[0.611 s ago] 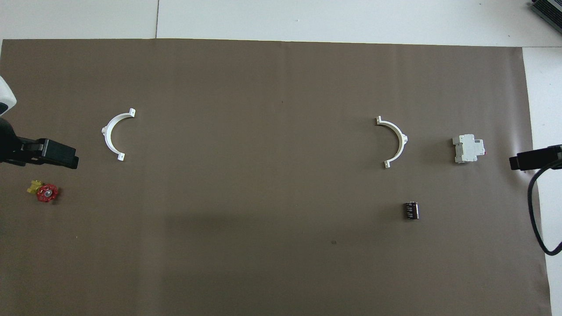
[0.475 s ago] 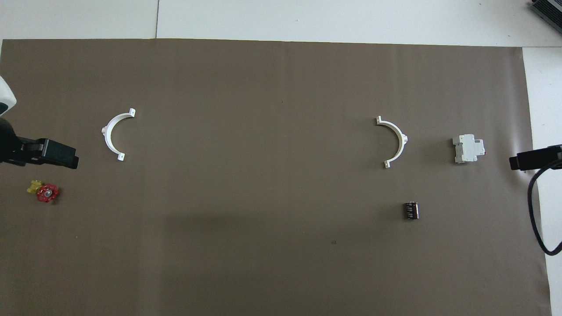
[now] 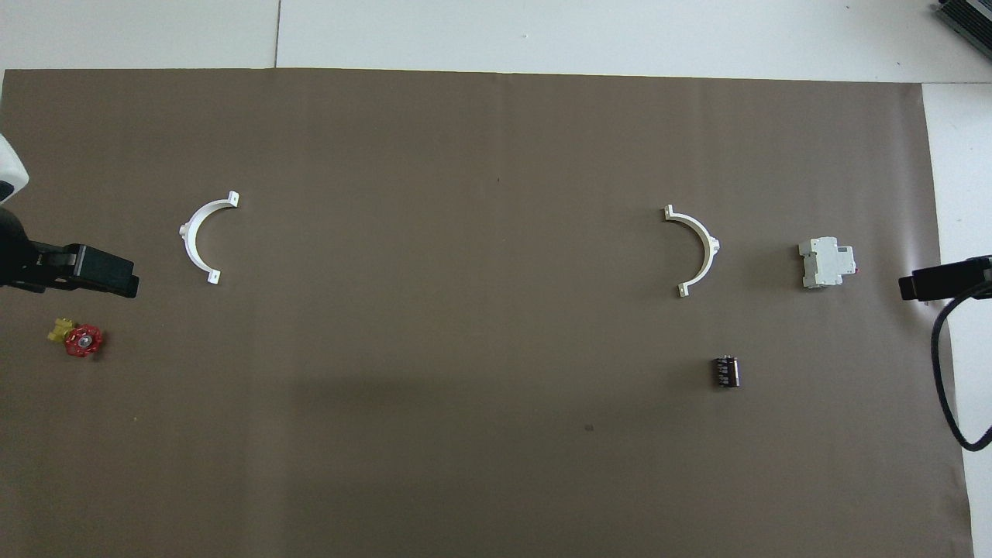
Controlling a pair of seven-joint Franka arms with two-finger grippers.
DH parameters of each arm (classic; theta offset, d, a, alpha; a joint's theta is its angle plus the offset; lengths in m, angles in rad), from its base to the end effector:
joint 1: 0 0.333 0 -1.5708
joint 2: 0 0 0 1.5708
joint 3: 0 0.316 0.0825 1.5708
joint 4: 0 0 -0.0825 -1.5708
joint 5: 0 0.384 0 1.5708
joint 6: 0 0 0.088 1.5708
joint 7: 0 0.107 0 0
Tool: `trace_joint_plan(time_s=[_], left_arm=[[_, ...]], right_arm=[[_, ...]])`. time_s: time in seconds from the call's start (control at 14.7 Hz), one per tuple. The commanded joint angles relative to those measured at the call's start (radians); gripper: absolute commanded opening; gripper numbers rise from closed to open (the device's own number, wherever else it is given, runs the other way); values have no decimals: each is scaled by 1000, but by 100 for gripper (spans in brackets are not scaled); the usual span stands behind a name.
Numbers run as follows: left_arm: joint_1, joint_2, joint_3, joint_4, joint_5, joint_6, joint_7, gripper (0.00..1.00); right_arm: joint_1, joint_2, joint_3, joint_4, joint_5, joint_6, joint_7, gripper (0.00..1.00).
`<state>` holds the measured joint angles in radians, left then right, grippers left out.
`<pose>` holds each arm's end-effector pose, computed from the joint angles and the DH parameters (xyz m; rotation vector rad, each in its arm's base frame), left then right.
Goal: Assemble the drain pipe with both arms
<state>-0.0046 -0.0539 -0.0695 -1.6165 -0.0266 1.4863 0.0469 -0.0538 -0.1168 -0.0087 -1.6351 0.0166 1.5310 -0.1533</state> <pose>0.5265 -0.0432 0.6252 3.1117 -0.1900 -0.1197 0.5127 -0.0305 0.6531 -3.1221 -0.1431 -0.0227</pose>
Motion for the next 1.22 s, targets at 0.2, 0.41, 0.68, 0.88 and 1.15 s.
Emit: trace_joint_plan(time_s=[0.2,0.41,0.68,0.88,1.15], left_arm=[[8,-32,-3,-37,-10,23,-5,100],[8,-32,-3,-37,-10,22,-5,100],[8,-32,-3,-37,-10,23,-7,100],[8,-32,-1,-34,-10,20,-1,100],[12,-32,0,-34,-9,9,-1,100]], right_arm=[[6,-3,-4,-11,11,17,17,100],[6,-3,-4,-11,10,17,17,100],[6,-3,-4,-11,11,17,17,100],[6,-3,-4,-11,11,17,17,100],[6,-3,-4,-11,11,17,17,100]])
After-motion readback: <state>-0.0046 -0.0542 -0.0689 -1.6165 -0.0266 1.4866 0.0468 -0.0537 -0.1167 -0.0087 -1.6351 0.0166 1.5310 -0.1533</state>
